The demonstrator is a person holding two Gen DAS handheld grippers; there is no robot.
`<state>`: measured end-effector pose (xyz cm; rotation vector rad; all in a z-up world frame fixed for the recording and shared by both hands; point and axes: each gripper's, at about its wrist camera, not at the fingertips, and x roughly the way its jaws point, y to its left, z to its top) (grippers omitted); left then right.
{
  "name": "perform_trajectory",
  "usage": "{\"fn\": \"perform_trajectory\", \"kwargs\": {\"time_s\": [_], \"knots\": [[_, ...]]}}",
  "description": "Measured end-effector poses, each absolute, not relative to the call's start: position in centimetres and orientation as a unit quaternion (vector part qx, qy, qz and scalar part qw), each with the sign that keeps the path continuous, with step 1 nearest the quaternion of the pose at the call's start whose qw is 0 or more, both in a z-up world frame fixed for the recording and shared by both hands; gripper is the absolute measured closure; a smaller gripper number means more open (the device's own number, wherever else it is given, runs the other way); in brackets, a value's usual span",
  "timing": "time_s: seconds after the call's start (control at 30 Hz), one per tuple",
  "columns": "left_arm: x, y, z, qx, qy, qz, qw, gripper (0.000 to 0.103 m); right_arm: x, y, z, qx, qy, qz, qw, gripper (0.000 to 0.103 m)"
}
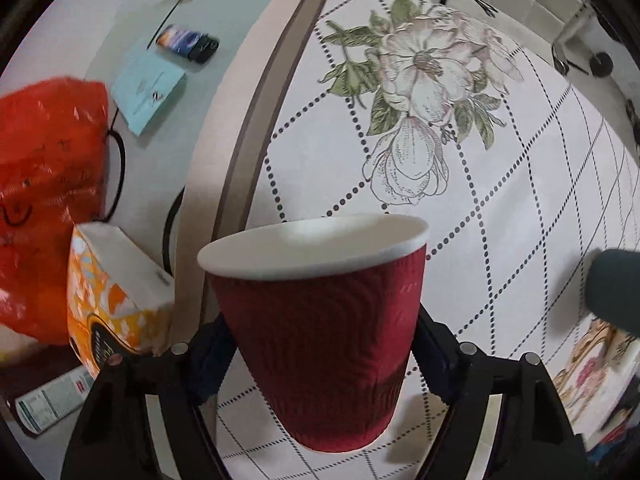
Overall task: Flip cup upside down
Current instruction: 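Lift the red cup off the table with the left gripper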
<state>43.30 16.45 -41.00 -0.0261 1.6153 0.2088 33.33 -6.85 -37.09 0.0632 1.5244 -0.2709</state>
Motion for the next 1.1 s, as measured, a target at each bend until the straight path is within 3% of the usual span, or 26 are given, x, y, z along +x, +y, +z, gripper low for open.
{"fn": "perform_trajectory", "kwargs": {"time_s": [0.4,0.77,1.1], "knots": [[41.7,14.6,-36.4,0.001,0.717,0.063,0.694,0.027,32.0,-7.7,-35.7,0.034,0.680,-0.122,0.722,0.000],[28.5,6.2,-30.5,0.019,0.727,0.002,0.686,0.027,26.5,-10.9,-35.3,0.032,0.689,-0.099,0.717,0.000],[25.0,-6.5,-36.0,0.020,0.752,-0.054,0.657,0.027,19.5,-19.8,-36.6,0.028,0.707,-0.113,0.697,0.000]]}}
